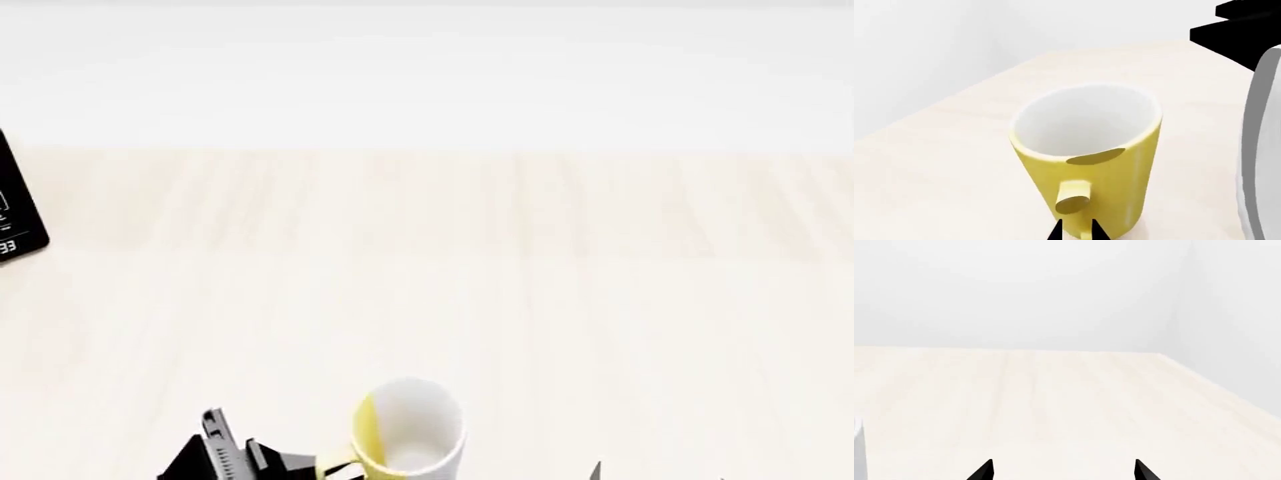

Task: Put the yellow and white mug to the front of the white mug.

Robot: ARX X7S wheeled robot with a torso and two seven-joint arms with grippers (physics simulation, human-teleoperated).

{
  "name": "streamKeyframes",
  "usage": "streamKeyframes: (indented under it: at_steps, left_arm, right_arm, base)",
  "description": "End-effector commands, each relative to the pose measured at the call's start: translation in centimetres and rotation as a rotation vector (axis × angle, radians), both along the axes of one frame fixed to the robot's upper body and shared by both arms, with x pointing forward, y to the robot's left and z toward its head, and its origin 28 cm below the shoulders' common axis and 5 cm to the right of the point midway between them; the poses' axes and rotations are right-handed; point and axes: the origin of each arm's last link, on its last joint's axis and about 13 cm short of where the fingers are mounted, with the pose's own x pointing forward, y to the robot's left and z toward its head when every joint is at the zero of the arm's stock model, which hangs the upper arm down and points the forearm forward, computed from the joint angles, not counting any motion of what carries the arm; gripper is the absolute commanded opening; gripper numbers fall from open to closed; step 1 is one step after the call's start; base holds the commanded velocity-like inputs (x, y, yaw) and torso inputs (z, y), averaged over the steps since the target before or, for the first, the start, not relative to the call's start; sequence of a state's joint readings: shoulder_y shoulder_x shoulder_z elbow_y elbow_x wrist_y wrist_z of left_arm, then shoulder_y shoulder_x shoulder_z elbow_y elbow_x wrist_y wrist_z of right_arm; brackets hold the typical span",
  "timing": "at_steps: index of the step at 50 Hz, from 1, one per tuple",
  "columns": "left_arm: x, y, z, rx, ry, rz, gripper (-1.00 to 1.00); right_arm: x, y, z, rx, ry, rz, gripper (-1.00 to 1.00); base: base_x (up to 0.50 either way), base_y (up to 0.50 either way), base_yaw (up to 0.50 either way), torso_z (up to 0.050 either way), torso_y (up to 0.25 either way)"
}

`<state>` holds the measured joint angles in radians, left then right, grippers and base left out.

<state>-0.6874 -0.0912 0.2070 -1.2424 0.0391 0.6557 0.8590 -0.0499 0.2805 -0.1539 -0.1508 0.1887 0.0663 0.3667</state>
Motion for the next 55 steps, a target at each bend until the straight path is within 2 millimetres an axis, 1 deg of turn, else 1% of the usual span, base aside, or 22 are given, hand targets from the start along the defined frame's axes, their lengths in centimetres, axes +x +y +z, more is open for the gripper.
streamKeyframes:
  at_steps: [1, 25, 26, 28, 55]
  left_arm:
    - [-0.38, -1.54, -1.29, 0.072, 0.128, 0.016, -1.0]
    - [-0.56, -1.48, -1.54, 0.039, 0.167, -0.026, -1.0]
    - [-0.51, -1.56, -1.48, 0.043, 0.156, -0.008, 1.0]
    - [-0.43, -1.65, -1.52, 0.042, 0.189, -0.015, 1.0]
    - [-0.7, -1.08, -1.51, -0.02, 0.193, -0.052, 1.0]
  right_arm:
    - [0.08, 0.06, -0.05, 0.001, 0.002, 0.003, 1.0]
    - [-0.02, 0.0, 0.05, 0.001, -0.002, -0.001, 1.0]
    - [-0.03, 0.0, 0.06, 0.001, -0.003, -0.001, 1.0]
    - [-0.02, 0.01, 0.06, 0.001, -0.002, 0.0, 1.0]
    - [0.04, 0.03, 0.02, 0.003, 0.001, 0.002, 1.0]
  base:
    - [0.0, 0.0, 0.0, 0.0, 0.0]
    - [0.0, 0.0, 0.0, -0.002, 0.0]
    - [0.0, 0.0, 0.0, 0.0, 0.0]
    - [0.0, 0.0, 0.0, 0.0, 0.0]
    - [0.0, 0.0, 0.0, 0.0, 0.0]
